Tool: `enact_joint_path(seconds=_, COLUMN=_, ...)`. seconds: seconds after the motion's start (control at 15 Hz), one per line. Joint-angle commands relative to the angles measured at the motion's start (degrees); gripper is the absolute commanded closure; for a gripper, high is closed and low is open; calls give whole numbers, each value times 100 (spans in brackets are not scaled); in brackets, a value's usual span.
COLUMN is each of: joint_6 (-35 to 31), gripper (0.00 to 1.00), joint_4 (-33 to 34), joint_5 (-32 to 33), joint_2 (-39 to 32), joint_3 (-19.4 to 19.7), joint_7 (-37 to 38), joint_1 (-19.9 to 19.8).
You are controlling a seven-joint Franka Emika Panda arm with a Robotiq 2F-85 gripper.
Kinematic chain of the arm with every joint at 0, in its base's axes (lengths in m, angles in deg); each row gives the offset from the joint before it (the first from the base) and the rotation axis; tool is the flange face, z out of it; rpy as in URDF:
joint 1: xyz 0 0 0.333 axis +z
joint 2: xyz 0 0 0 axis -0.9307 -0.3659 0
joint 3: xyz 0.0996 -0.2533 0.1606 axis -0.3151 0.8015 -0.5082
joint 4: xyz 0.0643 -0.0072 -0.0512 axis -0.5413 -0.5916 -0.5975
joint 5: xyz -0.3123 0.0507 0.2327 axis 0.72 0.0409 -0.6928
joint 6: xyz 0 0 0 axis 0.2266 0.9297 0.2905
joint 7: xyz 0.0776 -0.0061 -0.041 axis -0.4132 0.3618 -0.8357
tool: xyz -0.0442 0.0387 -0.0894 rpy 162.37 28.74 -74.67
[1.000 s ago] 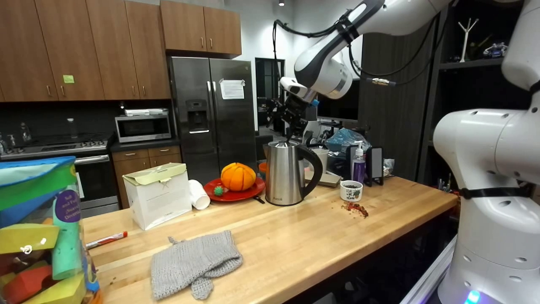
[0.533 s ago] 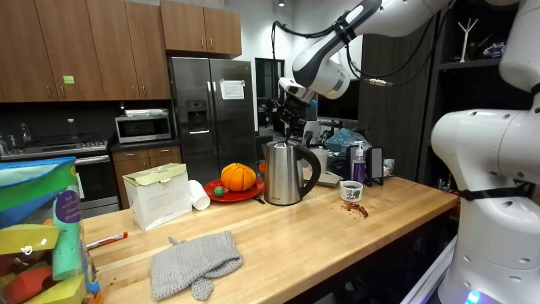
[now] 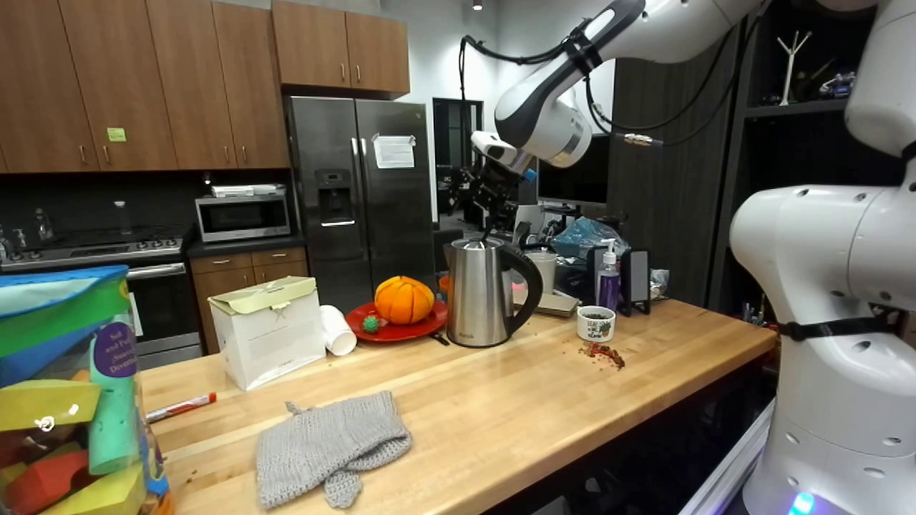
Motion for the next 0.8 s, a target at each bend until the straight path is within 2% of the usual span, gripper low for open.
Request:
enact_joint_path(seconds=0.0, joint_6=-10, gripper=0, joint_4=9, joint_5=119, joint_2=41, joint_3=-168, joint_7=-21, joint_1=-135)
enact_joint_path(seconds=0.33, joint_6=4, gripper=0, joint_4=36, joint_5=204, joint_2=41, joint_3=-294, joint_7=-19, joint_1=-197)
enact_joint_path(seconds=0.73, joint_6=56, gripper=0, joint_4=82, joint_5=147, joint_2=61, joint_3=-223, joint_7=-37, joint_1=-192)
